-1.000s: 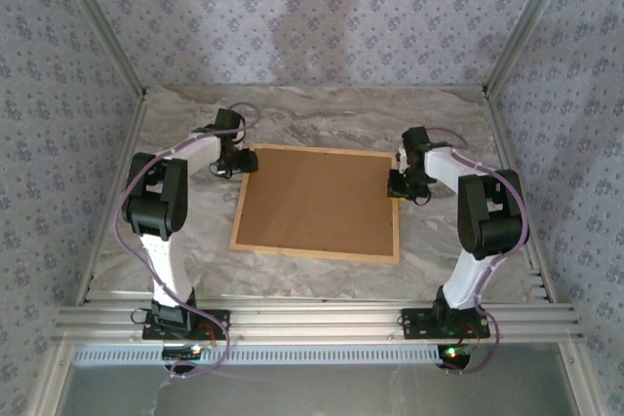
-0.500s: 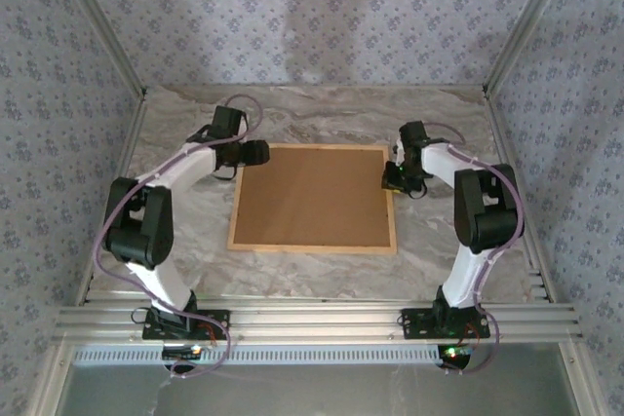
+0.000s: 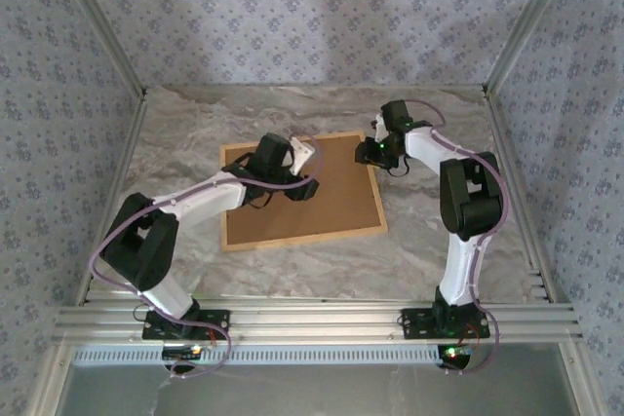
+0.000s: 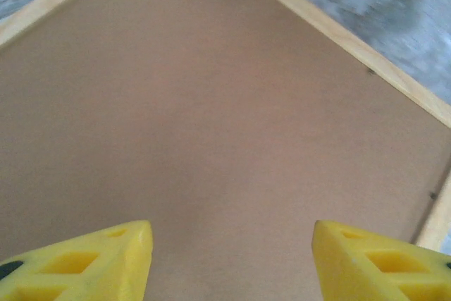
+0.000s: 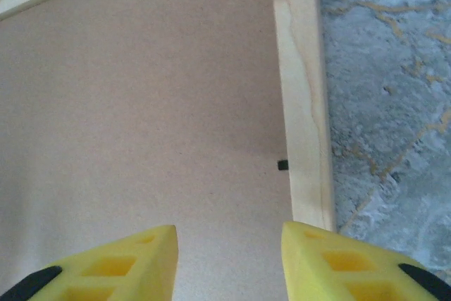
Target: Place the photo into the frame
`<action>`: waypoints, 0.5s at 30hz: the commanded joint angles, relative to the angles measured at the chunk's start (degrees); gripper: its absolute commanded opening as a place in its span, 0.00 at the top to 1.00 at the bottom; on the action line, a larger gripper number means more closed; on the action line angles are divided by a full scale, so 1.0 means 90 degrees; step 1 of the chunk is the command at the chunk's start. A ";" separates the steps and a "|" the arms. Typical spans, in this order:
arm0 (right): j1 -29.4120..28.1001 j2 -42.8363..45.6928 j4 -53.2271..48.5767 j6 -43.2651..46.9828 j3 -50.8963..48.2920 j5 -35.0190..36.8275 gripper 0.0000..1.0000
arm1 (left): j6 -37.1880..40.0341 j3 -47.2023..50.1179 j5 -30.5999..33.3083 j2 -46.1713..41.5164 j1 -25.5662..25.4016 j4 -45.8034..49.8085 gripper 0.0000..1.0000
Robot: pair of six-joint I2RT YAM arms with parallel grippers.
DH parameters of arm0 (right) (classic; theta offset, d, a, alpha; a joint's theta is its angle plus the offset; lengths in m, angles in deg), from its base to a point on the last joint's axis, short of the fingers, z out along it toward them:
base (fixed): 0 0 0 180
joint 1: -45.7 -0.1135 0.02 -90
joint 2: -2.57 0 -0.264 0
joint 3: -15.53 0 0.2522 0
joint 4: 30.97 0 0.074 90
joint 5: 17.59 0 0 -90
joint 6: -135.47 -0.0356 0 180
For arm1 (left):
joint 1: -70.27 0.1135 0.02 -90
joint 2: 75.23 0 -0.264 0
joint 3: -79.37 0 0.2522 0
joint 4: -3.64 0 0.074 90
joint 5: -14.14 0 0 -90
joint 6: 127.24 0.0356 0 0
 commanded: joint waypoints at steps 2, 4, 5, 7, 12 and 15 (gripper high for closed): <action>0.0177 0.0675 -0.0433 0.0259 -0.0371 0.0387 0.46 | 0.1316 0.0061 -0.0564 0.0215 -0.0520 0.0157 0.38; 0.0241 0.0913 -0.0460 0.0319 -0.0624 0.0538 0.43 | 0.1680 0.0095 -0.0726 0.0352 -0.0744 0.0197 0.38; 0.0283 0.1042 -0.0465 0.0353 -0.0778 0.0605 0.42 | 0.1879 0.0124 -0.0799 0.0429 -0.0860 0.0215 0.39; 0.0354 0.1270 -0.0462 0.0403 -0.1054 0.0716 0.40 | 0.2284 0.0182 -0.0960 0.0538 -0.1026 0.0233 0.39; 0.0485 0.1789 -0.0407 0.0505 -0.1760 0.0863 0.35 | 0.2838 0.0270 -0.1175 0.0746 -0.1219 0.0110 0.40; 0.0516 0.2003 -0.0339 0.0545 -0.2007 0.0864 0.33 | 0.3112 0.0240 -0.1200 0.0899 -0.1343 0.0102 0.41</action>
